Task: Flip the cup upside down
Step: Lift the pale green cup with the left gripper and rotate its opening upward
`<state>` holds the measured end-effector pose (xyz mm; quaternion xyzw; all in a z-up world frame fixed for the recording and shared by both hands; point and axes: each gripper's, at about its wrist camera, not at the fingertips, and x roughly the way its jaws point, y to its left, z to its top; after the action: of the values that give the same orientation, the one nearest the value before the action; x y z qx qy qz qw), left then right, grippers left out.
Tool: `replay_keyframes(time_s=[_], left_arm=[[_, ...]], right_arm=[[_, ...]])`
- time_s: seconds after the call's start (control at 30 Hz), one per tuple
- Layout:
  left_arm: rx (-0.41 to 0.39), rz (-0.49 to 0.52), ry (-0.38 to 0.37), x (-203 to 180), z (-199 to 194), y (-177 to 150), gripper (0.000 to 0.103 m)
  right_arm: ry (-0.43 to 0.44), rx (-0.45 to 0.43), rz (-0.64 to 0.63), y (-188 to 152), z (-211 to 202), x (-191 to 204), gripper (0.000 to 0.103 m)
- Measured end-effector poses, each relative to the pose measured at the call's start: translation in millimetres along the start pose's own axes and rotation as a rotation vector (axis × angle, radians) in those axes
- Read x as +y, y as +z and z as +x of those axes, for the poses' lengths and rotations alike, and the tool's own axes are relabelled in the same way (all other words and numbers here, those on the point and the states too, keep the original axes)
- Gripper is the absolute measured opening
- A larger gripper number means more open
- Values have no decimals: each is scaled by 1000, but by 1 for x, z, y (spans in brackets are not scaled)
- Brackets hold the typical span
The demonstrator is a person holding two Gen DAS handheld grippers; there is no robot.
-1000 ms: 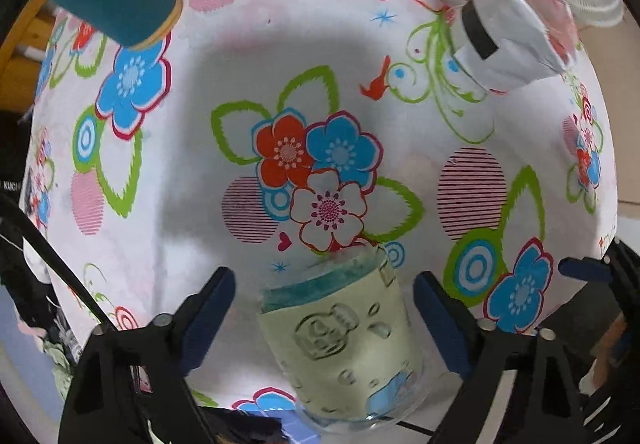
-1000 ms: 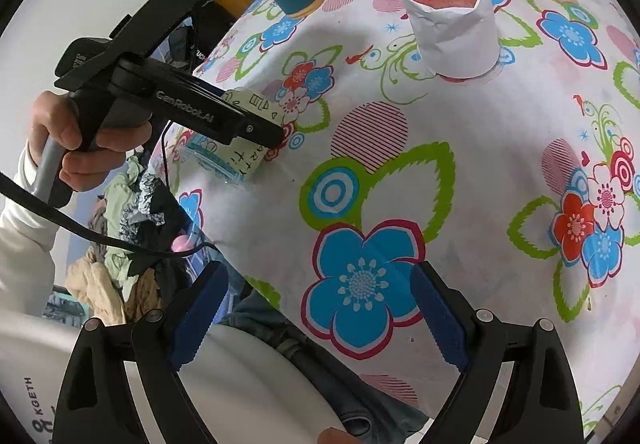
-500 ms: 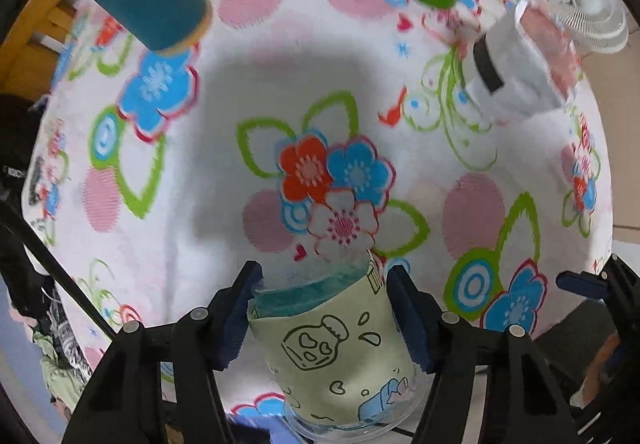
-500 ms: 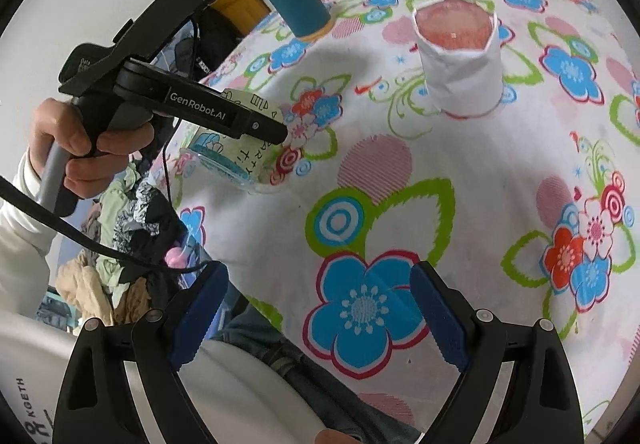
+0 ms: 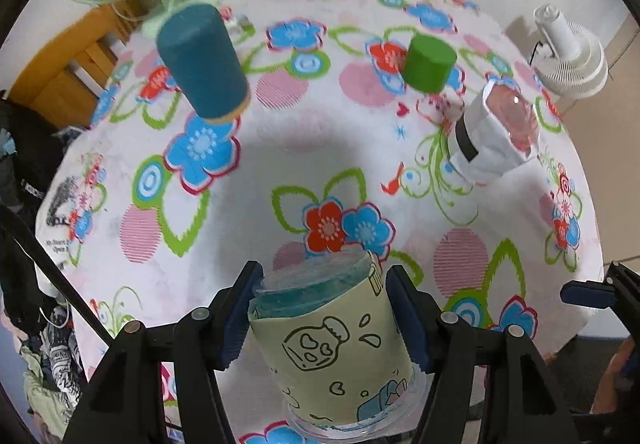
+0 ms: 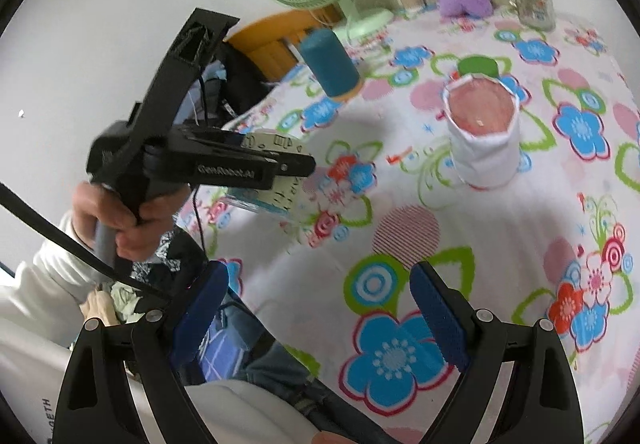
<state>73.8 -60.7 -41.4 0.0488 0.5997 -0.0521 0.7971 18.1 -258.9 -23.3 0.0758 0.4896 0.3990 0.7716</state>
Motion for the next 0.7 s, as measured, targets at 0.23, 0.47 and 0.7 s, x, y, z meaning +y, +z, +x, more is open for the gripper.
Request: replay_keyframes(time_s=[0.23, 0.47, 0.7], left_arm=[[-159, -32, 16, 0, -17, -2, 66], [-342, -75, 49, 7, -25, -14, 66], [-499, -130, 32, 15, -16, -30, 66]], right_arm=[[0, -43, -69, 5, 2, 18, 94], [-24, -84, -147, 4, 3, 33, 94], [-58, -88, -219, -1, 12, 44, 94]])
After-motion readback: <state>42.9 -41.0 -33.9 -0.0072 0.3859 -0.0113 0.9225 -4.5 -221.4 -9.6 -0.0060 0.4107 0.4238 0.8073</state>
